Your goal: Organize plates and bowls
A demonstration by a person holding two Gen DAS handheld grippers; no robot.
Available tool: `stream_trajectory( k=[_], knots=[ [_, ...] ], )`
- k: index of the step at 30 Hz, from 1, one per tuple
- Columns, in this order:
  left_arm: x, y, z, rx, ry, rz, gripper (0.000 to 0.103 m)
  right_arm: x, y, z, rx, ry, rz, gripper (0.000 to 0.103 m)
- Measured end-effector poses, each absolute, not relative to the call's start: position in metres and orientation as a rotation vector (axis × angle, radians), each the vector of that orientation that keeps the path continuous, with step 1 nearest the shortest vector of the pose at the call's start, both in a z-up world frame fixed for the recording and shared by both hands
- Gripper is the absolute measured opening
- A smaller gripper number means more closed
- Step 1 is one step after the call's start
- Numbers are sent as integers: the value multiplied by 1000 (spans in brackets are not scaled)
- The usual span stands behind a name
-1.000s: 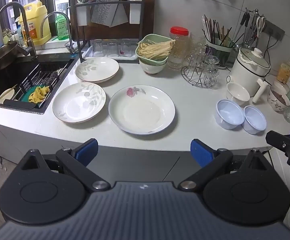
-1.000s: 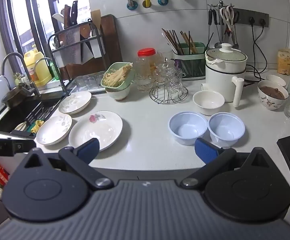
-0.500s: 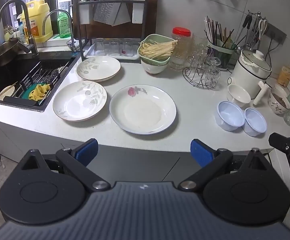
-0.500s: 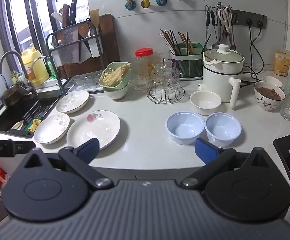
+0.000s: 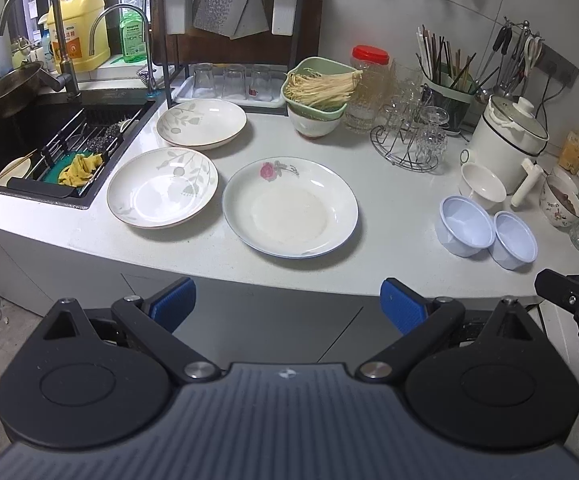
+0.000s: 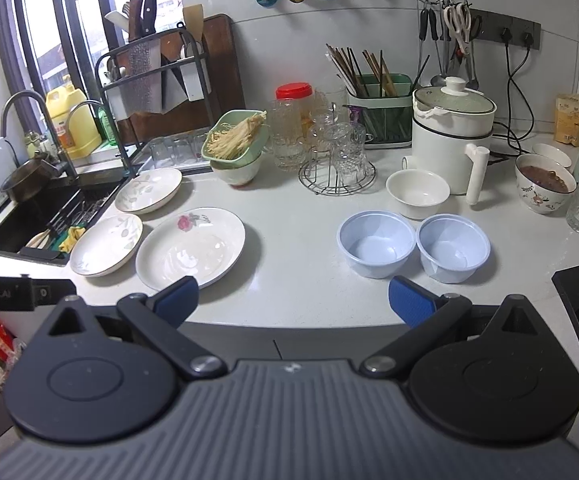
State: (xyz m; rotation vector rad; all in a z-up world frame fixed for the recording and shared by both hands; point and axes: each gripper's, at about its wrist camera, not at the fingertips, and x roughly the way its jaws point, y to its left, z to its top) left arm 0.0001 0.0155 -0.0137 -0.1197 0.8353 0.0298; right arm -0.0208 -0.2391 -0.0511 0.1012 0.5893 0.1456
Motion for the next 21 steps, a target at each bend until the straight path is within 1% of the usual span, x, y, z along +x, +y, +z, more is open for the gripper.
stream_trajectory(
  k=[21],
  knots=[
    [1,13,-9,-127,819,40,100,-18,-241,-48,101,581,147,103]
  ],
)
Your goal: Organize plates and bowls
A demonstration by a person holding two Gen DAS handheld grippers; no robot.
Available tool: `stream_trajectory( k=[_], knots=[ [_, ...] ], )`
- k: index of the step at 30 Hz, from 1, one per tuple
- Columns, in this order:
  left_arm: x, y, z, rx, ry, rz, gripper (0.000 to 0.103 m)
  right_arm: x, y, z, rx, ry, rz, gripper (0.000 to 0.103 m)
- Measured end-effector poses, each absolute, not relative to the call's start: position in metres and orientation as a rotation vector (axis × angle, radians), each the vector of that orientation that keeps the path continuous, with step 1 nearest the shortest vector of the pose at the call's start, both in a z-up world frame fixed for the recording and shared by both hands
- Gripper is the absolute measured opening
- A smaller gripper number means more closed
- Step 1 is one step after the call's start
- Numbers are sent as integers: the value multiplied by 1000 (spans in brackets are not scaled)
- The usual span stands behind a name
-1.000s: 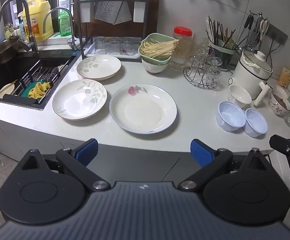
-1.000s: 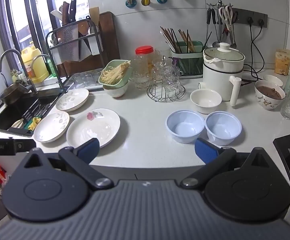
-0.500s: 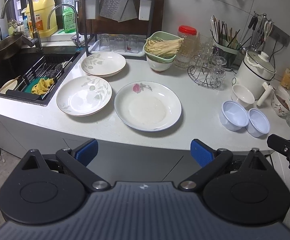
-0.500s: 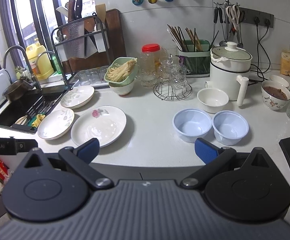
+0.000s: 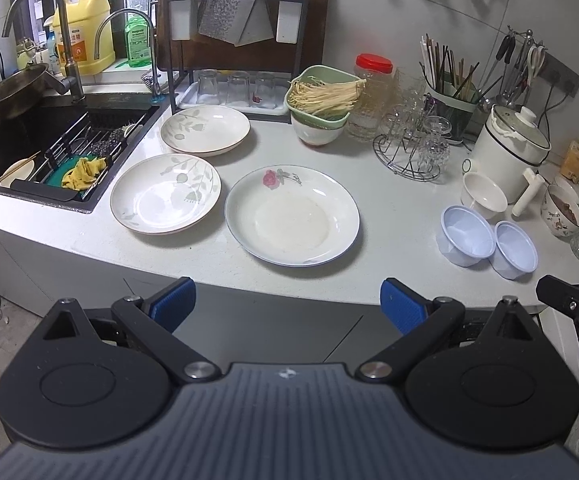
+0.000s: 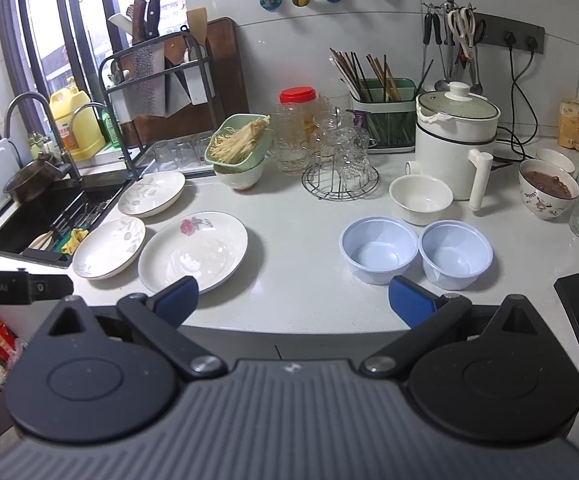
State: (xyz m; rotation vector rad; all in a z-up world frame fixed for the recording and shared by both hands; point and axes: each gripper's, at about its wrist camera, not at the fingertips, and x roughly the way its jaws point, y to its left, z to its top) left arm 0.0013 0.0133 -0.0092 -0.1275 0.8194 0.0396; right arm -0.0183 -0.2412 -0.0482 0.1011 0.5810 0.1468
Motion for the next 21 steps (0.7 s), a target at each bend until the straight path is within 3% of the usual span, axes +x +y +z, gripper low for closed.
stream_trajectory(
  k=[21],
  knots=[
    [-3,33,-8,-120,818,52,100,-15,-230,-42,64,564,180,103]
  ],
)
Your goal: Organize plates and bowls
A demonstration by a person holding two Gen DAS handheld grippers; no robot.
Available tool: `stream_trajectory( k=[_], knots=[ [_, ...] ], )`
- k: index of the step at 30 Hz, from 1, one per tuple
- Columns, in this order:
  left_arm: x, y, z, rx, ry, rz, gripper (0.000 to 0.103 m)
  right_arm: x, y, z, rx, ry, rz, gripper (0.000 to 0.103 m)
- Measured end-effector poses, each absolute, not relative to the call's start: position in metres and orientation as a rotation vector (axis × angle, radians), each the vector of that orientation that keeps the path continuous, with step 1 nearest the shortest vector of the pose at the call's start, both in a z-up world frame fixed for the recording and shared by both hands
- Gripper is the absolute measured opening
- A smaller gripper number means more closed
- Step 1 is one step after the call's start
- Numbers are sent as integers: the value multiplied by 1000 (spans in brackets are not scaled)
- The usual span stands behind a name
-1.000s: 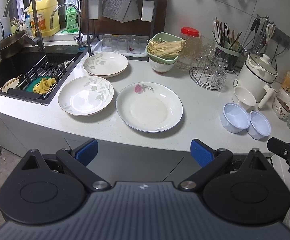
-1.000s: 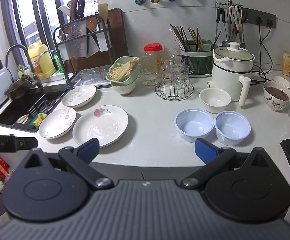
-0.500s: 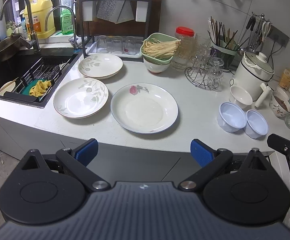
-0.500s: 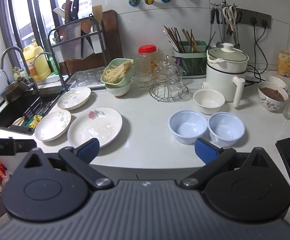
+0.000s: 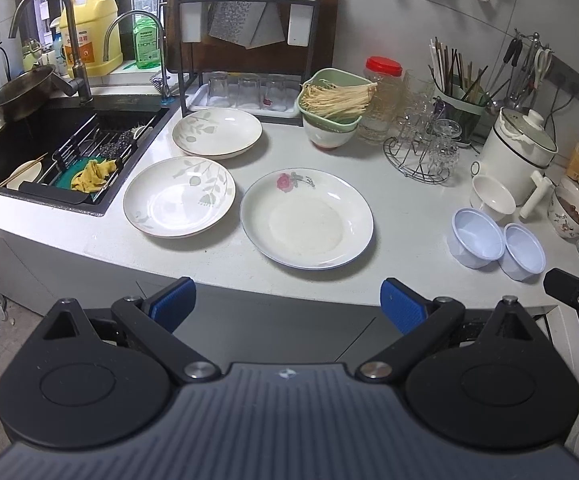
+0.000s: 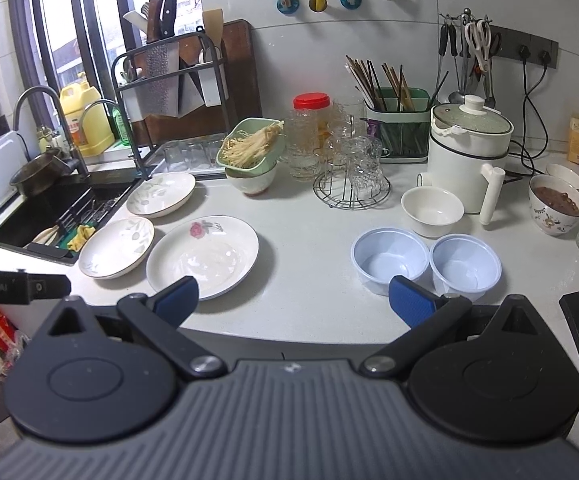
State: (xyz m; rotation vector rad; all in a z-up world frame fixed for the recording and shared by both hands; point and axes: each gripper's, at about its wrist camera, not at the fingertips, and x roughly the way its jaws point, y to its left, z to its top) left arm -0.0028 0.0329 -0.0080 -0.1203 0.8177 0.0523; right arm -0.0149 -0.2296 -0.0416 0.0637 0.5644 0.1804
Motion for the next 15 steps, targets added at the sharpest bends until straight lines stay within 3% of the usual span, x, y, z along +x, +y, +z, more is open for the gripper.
stream_trajectory(
  k=[15],
  knots=[
    [-9,38,-12,-130,835,79,100,-19,-228,-47,97,570,194,103]
  ],
)
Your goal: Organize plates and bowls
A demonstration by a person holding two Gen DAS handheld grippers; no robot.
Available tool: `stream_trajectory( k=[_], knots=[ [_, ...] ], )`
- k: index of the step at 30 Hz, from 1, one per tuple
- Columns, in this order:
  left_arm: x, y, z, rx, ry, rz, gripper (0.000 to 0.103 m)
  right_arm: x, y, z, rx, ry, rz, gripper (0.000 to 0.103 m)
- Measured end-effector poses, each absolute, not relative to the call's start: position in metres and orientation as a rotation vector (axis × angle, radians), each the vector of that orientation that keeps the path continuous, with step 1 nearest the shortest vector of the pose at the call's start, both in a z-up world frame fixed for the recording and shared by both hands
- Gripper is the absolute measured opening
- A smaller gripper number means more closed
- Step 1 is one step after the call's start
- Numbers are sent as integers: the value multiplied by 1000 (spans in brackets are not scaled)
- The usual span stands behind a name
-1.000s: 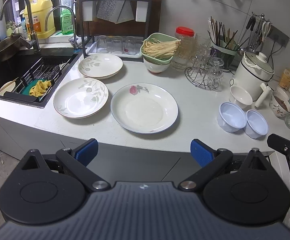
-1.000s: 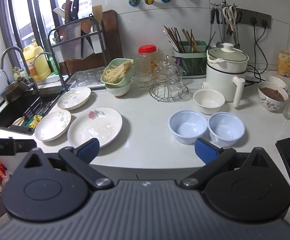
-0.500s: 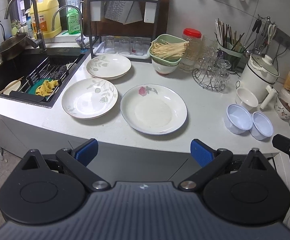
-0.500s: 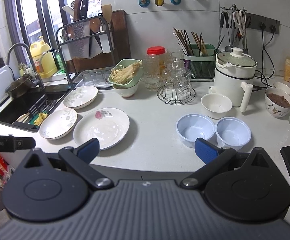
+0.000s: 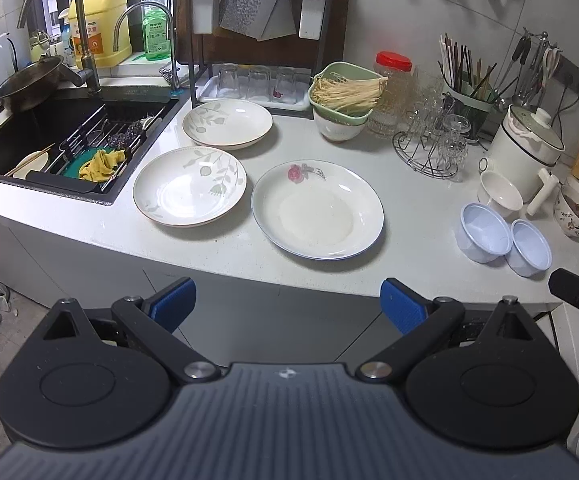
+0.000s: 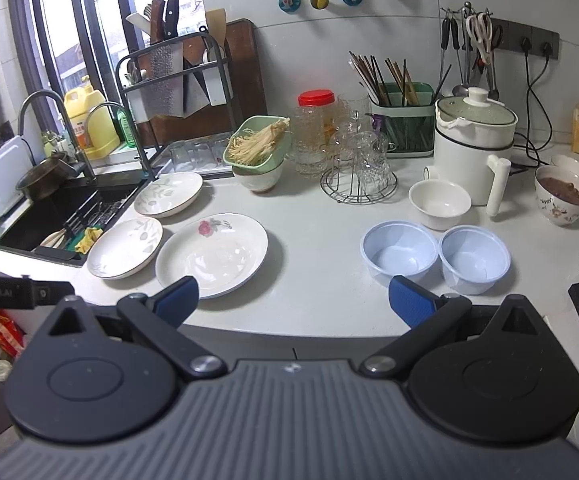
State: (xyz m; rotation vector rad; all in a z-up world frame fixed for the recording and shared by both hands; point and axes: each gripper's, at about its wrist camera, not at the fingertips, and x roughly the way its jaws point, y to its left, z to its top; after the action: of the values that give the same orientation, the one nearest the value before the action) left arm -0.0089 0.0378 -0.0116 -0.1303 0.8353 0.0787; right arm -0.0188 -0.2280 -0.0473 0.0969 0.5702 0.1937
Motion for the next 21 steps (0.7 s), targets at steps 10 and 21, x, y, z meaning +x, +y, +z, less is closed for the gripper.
stream_trajectory(
  k=[10,21],
  knots=[
    [-6,27,-9,-127,835,55,100,-23,-233,-46,117,552,213,103],
    [0,15,-9,-100,842,38,100,-21,-243,-50,186,558,219,103]
  ],
)
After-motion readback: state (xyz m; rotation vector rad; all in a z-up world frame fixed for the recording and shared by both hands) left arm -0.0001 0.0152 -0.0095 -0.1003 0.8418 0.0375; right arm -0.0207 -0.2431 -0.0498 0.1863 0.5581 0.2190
